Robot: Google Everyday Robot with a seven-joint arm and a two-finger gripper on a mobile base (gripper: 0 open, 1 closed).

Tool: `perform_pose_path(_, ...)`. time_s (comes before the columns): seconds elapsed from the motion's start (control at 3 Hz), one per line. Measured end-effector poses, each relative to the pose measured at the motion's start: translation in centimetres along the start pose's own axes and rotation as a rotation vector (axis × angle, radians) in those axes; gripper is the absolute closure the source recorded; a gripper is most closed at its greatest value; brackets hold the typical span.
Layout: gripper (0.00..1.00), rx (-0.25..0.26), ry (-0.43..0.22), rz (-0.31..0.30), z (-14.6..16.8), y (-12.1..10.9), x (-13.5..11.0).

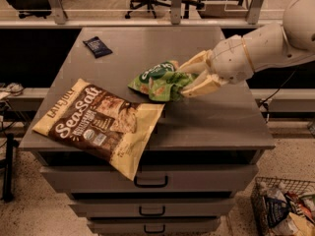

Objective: Move green rice chip bag near brown chip bag

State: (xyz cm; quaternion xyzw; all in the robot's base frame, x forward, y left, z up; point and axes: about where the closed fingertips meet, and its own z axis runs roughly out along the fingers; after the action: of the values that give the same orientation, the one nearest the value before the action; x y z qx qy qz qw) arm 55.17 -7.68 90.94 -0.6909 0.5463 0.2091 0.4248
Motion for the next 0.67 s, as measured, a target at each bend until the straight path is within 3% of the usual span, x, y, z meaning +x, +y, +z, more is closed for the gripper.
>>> perform_pose_path(0.67, 0.36, -0.02, 0.028, -0.045, 1.29, 0.66, 0.89)
